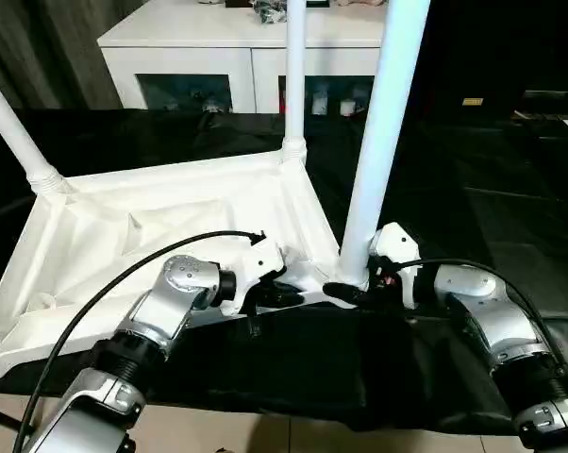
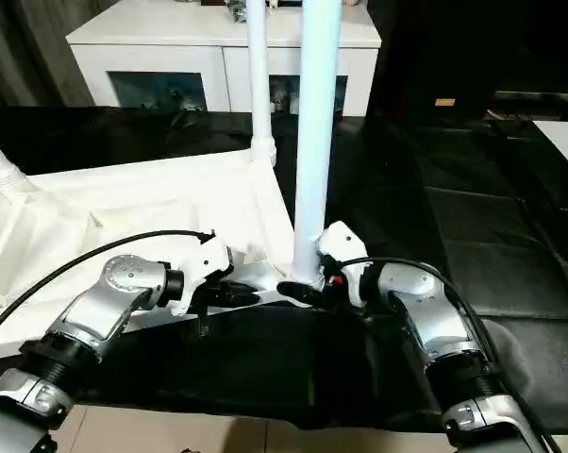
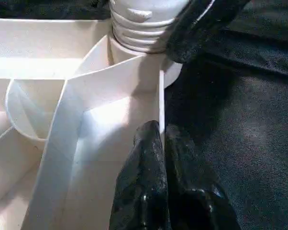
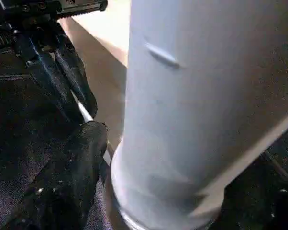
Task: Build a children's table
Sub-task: Rotate leg to tighten
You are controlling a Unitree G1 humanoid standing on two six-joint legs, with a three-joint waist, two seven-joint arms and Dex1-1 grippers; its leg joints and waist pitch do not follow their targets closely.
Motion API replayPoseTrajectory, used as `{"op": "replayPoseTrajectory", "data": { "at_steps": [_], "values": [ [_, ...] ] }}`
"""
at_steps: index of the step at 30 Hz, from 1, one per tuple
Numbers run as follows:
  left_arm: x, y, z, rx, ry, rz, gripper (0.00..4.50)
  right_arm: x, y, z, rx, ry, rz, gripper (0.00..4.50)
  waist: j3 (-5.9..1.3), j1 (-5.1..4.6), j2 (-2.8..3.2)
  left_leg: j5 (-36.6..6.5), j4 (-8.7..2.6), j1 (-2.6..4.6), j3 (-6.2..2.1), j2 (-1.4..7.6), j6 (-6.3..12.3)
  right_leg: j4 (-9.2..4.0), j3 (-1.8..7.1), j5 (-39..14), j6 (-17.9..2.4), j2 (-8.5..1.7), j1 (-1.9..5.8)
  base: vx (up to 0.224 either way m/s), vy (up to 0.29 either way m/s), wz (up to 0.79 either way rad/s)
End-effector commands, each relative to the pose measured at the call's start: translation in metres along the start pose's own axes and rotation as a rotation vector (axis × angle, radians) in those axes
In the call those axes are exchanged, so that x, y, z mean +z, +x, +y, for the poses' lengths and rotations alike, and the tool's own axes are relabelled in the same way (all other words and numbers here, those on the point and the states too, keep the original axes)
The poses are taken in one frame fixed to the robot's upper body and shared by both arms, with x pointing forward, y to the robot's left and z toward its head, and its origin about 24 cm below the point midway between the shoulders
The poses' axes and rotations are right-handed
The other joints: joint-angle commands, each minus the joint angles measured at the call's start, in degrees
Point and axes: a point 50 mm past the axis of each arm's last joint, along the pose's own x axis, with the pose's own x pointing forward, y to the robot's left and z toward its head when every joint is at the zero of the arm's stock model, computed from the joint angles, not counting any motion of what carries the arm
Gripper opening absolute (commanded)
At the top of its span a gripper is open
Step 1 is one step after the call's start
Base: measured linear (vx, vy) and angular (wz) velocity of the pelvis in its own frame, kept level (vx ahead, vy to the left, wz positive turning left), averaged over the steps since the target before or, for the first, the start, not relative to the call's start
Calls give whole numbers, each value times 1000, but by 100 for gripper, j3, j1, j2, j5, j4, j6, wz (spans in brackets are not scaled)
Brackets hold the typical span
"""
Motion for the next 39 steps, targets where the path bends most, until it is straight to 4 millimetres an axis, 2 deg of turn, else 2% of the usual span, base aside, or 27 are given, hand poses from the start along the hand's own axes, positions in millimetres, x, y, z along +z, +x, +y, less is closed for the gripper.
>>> {"op": "replayPoseTrajectory", "data": {
  "at_steps": [1, 9, 14, 17, 18, 19, 21, 24, 25, 27, 29, 30, 33, 34, 35, 39],
  "values": [
    [0, 1, -4, -30, -3, -12, 0, 2, 1, 0, 21, -20, 6, 323, -369, -15, -128, -893, -409, 53, -165, 345, 502, -373, 271, -1246, -1316, -387, 267, 0, 0, 0],
    [-1, 0, -4, -21, -10, -11, 0, 2, 2, -2, 8, 8, -20, 278, -371, -23, -122, -878, -404, 48, -164, 343, 520, -367, 267, -1225, -1332, -384, 272, 0, 0, 0],
    [-1, 8, 4, 82, -47, -6, 0, -9, 13, -6, -182, 136, -22, 272, -355, -63, -108, -991, -429, 46, -179, 330, 410, -391, 261, -1420, -1293, -374, 264, 0, 0, 0],
    [-1, 15, 13, 199, -75, 26, 0, -16, 23, -8, -350, 227, 3, 272, -338, -110, -95, -1251, -451, 82, -185, 319, 235, -446, 266, -1755, -1187, -379, 244, 0, 0, 0],
    [-1, 21, 21, 310, -105, 43, 0, -21, 29, -9, -470, 283, 28, 272, -340, -129, -88, -1316, -461, 89, -191, 315, 178, -459, 266, -1861, -1136, -380, 246, 0, 0, 0],
    [0, 22, 22, 322, -108, 45, 0, -22, 30, -9, -483, 289, 31, 272, -322, -164, -82, -1424, -481, 106, -201, 310, 81, -488, 260, -2000, -1087, -366, 228, 0, 0, 0],
    [1, 26, 26, 388, -156, 47, 0, -25, 33, -11, -587, 306, 61, 272, -345, -179, -76, -1476, -475, 121, -204, 301, 28, -482, 263, -1998, -1078, -379, 232, 0, 0, 0],
    [4, 33, 32, 495, -179, 63, 0, -28, 41, -10, -733, 320, 112, 272, -344, -196, -84, -1462, -478, 100, -202, 282, 42, -503, 263, -1925, -1045, -375, 235, 0, 0, 0],
    [4, 34, 33, 511, -178, 69, 0, -28, 43, -10, -756, 330, 116, 272, -348, -190, -63, -1473, -474, 116, -200, 275, 51, -510, 264, -1916, -1052, -377, 225, 0, 0, 0],
    [4, 36, 34, 527, -177, 82, 0, -27, 47, -9, -794, 349, 121, 272, -343, -189, -76, -1451, -477, 90, -199, 273, 107, -515, 265, -1874, -1033, -383, 242, 0, 0, 0],
    [5, 37, 35, 524, -172, 87, 0, -21, 55, -6, -764, 331, 106, 272, -344, -183, -74, -1454, -482, 91, -203, 277, 121, -514, 261, -1876, -1022, -383, 242, 0, 0, 0],
    [5, 38, 35, 515, -174, 84, 0, -16, 57, -5, -743, 336, 61, 328, -343, -183, -69, -1529, -485, 94, -199, 277, 152, -519, 261, -1890, -999, -381, 235, 0, 0, 0],
    [5, 37, 34, 486, -179, 81, 0, -6, 55, -7, -713, 329, -8, 347, -339, -186, -51, -1588, -491, 79, -208, 283, 160, -518, 257, -1918, -983, -386, 248, 0, 0, 0],
    [4, 36, 33, 469, -179, 83, 0, -3, 54, -9, -680, 327, -34, 358, -345, -237, -58, -1549, -516, 7, -246, 283, 156, -484, 237, -1829, -955, -386, 312, 0, 0, 0],
    [3, 36, 32, 446, -180, 87, 0, 1, 51, -11, -647, 319, -57, 368, -348, -275, -59, -1549, -517, -20, -254, 283, 190, -486, 220, -1820, -956, -389, 328, 0, 0, 0],
    [1, 35, 29, 378, -189, 83, 0, 7, 45, -12, -556, 282, -85, 368, -352, -277, -73, -1505, -477, 37, -220, 285, 290, -506, 240, -1717, -1094, -395, 286, 0, 0, 0]
  ]
}}
